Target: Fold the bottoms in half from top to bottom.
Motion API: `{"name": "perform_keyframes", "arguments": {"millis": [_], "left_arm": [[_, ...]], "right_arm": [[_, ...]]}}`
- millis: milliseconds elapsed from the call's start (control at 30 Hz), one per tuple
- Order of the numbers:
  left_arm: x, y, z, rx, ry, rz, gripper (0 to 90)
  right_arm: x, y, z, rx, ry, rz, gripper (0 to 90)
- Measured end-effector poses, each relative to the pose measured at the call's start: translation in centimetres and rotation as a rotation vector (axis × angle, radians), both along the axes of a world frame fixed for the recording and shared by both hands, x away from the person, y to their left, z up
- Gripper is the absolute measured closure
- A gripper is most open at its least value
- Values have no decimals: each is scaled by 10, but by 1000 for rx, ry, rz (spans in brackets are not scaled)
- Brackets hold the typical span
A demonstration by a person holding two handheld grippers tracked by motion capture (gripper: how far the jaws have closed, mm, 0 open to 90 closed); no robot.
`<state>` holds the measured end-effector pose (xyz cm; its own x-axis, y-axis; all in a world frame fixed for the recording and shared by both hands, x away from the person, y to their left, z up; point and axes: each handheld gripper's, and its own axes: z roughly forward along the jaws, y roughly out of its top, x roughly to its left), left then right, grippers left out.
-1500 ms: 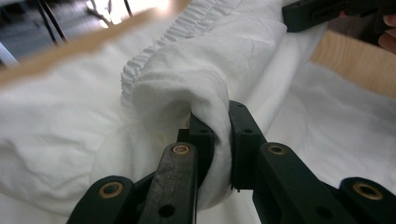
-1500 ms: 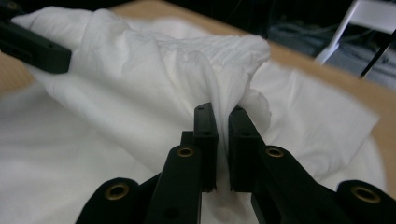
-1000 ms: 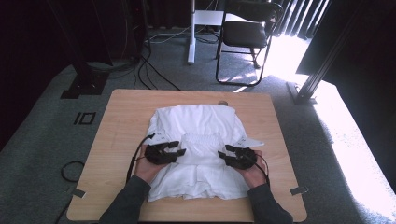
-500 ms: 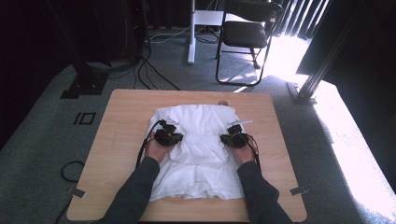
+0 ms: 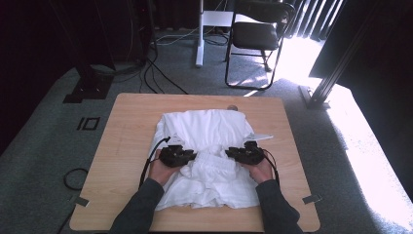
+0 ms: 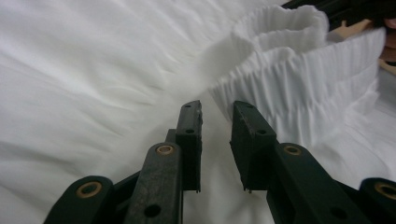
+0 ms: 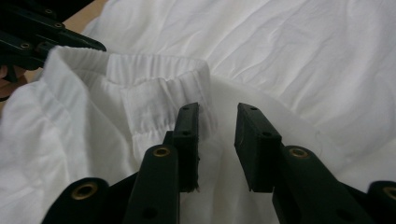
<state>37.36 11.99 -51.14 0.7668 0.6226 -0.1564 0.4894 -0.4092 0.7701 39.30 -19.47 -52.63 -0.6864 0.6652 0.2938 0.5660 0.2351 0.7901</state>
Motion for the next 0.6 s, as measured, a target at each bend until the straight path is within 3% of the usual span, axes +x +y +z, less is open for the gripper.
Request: {"name": "perform_keyframes", "arguments": {"millis": [133,233,367,467,533,600], "left_arm": [[-16,-4,-4,12,-1,-42,735],[-19,-5,-10,34,6,-45,732],[-17,-3,-12,25,16,-36,731],[-15,-2,-12,21,19,-34,729],[-12,-2,-12,32,12,-28,723],[-8,-3,-10,41,6,-19,722]], "right_arm": [[-13,-11,1,43,-12,39,645],[-15,-19,4,41,-34,-12,558],[-11,-18,10,116,-25,-14,439],[-4,-6,12,71,-17,-3,406],[2,4,10,24,-2,1,489],[3,8,8,-24,10,7,690]]}}
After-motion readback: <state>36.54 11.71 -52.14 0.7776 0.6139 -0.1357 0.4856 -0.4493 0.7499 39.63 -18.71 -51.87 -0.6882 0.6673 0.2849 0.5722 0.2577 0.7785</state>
